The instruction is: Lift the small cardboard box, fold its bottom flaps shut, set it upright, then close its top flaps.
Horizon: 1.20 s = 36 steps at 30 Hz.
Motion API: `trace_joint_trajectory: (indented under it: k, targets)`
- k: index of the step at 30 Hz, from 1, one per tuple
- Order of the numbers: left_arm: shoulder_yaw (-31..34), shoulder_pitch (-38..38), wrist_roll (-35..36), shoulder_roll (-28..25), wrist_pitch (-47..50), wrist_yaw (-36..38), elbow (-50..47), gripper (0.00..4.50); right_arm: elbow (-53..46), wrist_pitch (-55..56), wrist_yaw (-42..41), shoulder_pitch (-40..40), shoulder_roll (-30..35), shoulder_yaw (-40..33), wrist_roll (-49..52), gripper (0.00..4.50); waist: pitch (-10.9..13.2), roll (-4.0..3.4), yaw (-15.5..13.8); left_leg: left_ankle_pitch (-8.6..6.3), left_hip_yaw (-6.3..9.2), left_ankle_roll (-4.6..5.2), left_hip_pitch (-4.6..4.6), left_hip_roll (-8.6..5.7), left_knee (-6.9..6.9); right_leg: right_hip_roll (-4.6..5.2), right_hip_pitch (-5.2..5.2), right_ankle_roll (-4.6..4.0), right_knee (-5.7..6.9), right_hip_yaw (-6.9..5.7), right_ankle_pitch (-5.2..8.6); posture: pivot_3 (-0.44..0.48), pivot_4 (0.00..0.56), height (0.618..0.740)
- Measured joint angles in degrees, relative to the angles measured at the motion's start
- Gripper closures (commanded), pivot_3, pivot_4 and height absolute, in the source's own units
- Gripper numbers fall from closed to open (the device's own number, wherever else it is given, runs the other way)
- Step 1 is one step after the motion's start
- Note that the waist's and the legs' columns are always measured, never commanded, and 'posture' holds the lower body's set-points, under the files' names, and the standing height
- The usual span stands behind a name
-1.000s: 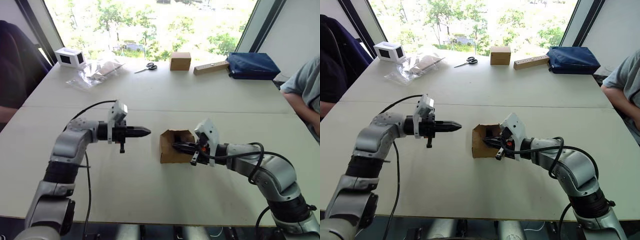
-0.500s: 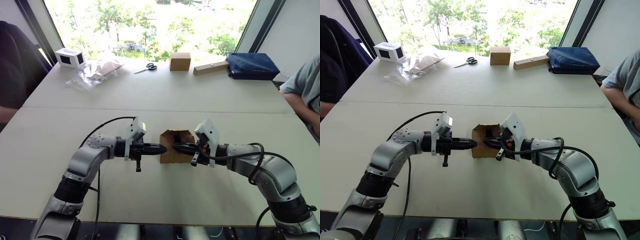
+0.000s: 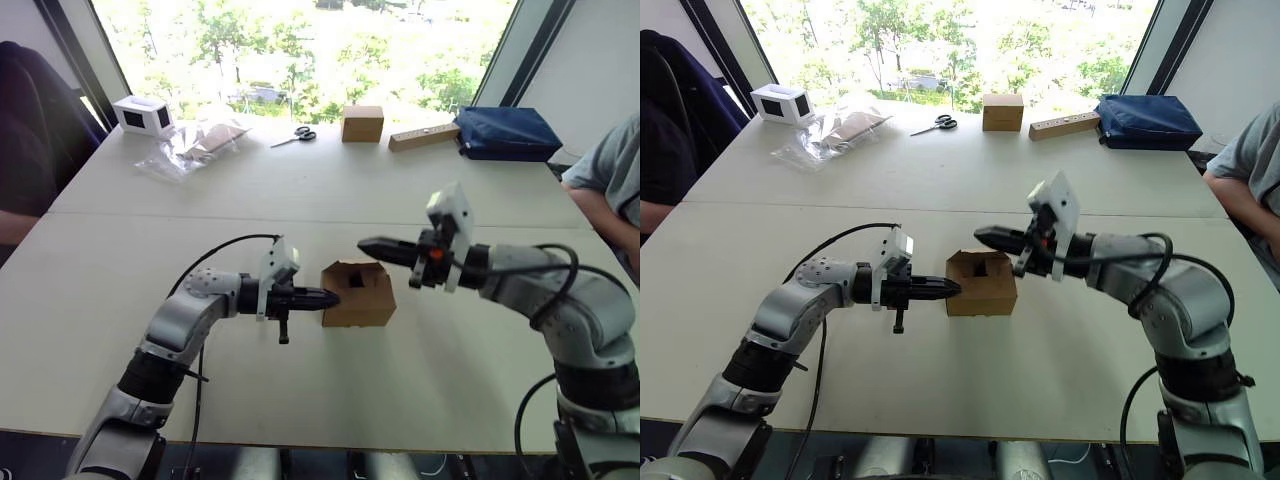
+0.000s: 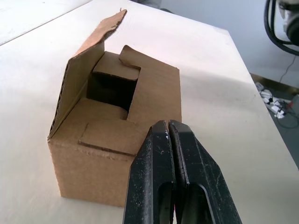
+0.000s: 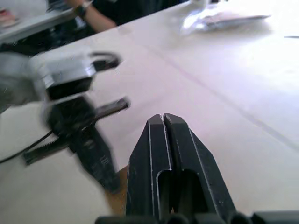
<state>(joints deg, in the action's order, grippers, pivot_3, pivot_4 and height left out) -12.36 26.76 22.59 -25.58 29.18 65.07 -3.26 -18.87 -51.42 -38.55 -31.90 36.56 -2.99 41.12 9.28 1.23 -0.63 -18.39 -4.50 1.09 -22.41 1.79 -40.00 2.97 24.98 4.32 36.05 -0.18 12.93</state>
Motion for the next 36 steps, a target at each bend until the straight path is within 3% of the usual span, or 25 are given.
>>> trace_joint_trajectory:
  k: [7, 13, 23, 36]
  targets:
    - [-0.2, 0.0, -0.3, -0.3, -1.5, -0.2, 0.3, 4.45, 9.8, 9.6, -3.8, -0.1, 0.4, 11.9, -13.7, 4.5, 0.0, -0.02, 0.1, 0.0, -0.03, 0.0, -0.01, 0.0, 0.0, 0.0, 0.02, 0.1, 0.01, 0.0, -0.06, 0.0, 0.15, 0.74]
    - [-0.3, 0.0, -0.7, -0.3, -2.2, -0.2, 0.4, 4.45, 9.1, 10.0, -6.7, 0.1, 0.4, 12.2, -14.0, 4.5, 0.0, -0.03, 0.1, 0.0, -0.02, 0.0, -0.01, 0.0, 0.0, 0.0, 0.01, 0.12, 0.01, 0.0, -0.07, 0.0, 0.15, 0.74]
    - [-0.3, -0.1, -0.7, -0.3, -2.2, -0.5, 0.4, 4.45, 0.0, 5.3, -7.9, 5.0, 0.9, 11.4, -11.6, 4.5, 0.0, -0.03, 0.1, 0.0, 0.0, 0.0, 0.0, 0.01, 0.0, 0.01, 0.01, 0.0, 0.01, 0.0, 0.0, 0.0, 0.15, 0.74]
    - [2.2, 1.1, 2.1, -0.7, 1.0, -1.5, 1.7, 4.45, -0.1, 6.0, -6.2, 6.4, 0.0, 12.7, -14.2, 4.5, 0.0, -0.02, 0.1, 0.0, 0.0, 0.0, -0.01, 0.01, 0.0, -0.01, 0.02, 0.02, 0.01, -0.01, -0.01, 0.0, 0.15, 0.74]
